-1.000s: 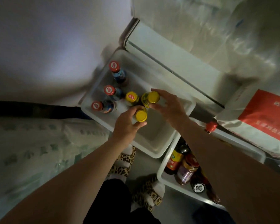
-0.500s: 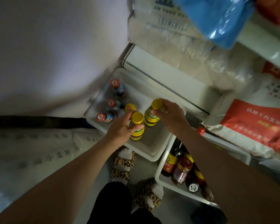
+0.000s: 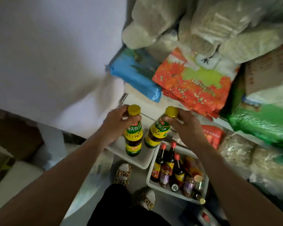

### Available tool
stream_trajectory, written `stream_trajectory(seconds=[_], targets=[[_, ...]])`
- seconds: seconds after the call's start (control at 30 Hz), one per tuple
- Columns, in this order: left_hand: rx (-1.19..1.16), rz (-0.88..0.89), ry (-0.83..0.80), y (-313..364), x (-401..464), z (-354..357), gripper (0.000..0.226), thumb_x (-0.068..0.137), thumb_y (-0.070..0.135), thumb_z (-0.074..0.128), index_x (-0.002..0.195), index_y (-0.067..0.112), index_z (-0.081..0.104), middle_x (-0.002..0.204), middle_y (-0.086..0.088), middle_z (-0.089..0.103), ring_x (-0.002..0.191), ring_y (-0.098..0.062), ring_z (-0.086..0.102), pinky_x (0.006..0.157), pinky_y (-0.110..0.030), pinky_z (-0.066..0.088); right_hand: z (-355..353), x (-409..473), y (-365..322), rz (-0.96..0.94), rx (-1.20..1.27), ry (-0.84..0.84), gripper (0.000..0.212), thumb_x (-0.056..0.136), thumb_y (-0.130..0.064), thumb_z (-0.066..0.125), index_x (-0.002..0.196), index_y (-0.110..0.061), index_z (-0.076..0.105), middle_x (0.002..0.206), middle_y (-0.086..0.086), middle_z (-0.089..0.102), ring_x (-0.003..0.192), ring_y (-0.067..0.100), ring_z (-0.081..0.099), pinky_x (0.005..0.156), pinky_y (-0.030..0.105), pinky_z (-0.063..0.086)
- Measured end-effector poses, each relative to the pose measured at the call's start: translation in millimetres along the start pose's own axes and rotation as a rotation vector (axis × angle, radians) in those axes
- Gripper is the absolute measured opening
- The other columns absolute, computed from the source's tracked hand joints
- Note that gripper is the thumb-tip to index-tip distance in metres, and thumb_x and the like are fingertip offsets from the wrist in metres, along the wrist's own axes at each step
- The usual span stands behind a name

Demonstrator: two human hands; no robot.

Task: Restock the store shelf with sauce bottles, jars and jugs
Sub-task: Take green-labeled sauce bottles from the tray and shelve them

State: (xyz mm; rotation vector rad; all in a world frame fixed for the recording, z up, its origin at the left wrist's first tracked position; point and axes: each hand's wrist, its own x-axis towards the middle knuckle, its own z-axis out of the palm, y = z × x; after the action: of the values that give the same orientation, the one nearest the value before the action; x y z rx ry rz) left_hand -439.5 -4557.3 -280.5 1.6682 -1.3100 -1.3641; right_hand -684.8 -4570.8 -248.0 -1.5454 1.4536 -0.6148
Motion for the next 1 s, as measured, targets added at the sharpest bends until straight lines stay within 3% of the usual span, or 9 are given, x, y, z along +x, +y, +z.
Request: stream_trajectory(seconds=[0.1,0.2,0.3,0.4,0.5,0.6,0.73,0.8,1.0], targets=[[0.009,0.118,0.014,81,-29,-17,0.046,0.065,0.059,0.069,0.100,0.028,0.070,0.093,0.012,0.074,0.092,-0.006,0.069,0.090,-0.038,0.054,-47,-26,-67,-0.119,-0.016,0.122,0.013,0.092,-0.015,0.070,0.082,-0.022,0.066,0.069,-0.027,0.064,0.068,-0.011,0.057,0.063,0.007,0.038],[0.032,0.260,0.014,165,-59,-30,0.046,0.069,0.058,0.068,0.097,0.022,0.071,0.083,0.010,0.072,0.079,-0.006,0.066,0.080,-0.040,0.054,-94,-52,-137,-0.229,0.048,0.267,0.015,0.091,-0.026,0.071,0.085,-0.012,0.068,0.073,-0.009,0.068,0.068,-0.004,0.056,0.066,0.019,0.045],[0.055,0.381,0.033,244,-82,-44,0.047,0.068,0.067,0.063,0.098,0.033,0.071,0.101,0.003,0.075,0.099,-0.015,0.069,0.095,-0.046,0.053,-140,-74,-201,-0.328,0.099,0.417,0.026,0.087,-0.040,0.068,0.085,-0.014,0.067,0.072,-0.001,0.066,0.068,0.004,0.054,0.068,0.036,0.046],[0.020,0.479,0.101,317,-101,-58,0.053,0.063,0.076,0.065,0.095,0.034,0.072,0.099,0.001,0.075,0.100,-0.021,0.069,0.097,-0.050,0.051,-183,-95,-262,-0.429,0.168,0.505,0.021,0.087,-0.038,0.068,0.089,-0.017,0.070,0.082,0.002,0.070,0.076,0.008,0.058,0.075,0.045,0.052],[-0.047,0.589,0.133,381,-116,-70,0.036,0.070,0.066,0.071,0.086,0.034,0.075,0.093,0.007,0.076,0.094,-0.014,0.070,0.091,-0.037,0.052,-221,-107,-315,-0.525,0.211,0.538,0.027,0.091,-0.033,0.067,0.097,-0.007,0.070,0.097,0.019,0.072,0.085,0.013,0.062,0.078,0.040,0.053],[-0.097,0.671,0.093,439,-122,-78,0.014,0.088,0.040,0.067,0.090,0.027,0.072,0.091,0.011,0.075,0.088,-0.006,0.071,0.085,-0.028,0.051,-257,-111,-360,-0.533,0.236,0.585,0.017,0.097,-0.026,0.064,0.098,-0.010,0.072,0.089,-0.001,0.076,0.082,0.005,0.069,0.073,0.021,0.053],[-0.032,0.777,0.072,502,-115,-91,0.017,0.090,0.045,0.064,0.087,0.032,0.074,0.095,0.011,0.076,0.095,-0.010,0.071,0.095,-0.039,0.052,-292,-109,-402,-0.541,0.283,0.636,0.021,0.098,-0.027,0.062,0.103,-0.008,0.071,0.090,-0.001,0.076,0.082,0.008,0.073,0.068,0.021,0.055],[-0.004,0.807,0.050,527,-107,-97,0.018,0.093,0.044,0.062,0.084,0.033,0.073,0.093,0.011,0.076,0.092,-0.010,0.072,0.093,-0.042,0.053,-304,-103,-416,-0.534,0.311,0.676,0.023,0.099,-0.024,0.060,0.104,-0.004,0.070,0.088,0.001,0.074,0.073,0.000,0.071,0.061,0.012,0.052],[0.125,0.877,0.081,575,-62,-103,0.022,0.094,0.048,0.059,0.086,0.029,0.067,0.092,0.013,0.069,0.093,-0.008,0.065,0.082,-0.026,0.049,-332,-58,-430,-0.491,0.288,0.762,0.028,0.101,-0.030,0.056,0.118,-0.011,0.068,0.105,-0.004,0.074,0.075,-0.013,0.067,0.052,0.001,0.044]])
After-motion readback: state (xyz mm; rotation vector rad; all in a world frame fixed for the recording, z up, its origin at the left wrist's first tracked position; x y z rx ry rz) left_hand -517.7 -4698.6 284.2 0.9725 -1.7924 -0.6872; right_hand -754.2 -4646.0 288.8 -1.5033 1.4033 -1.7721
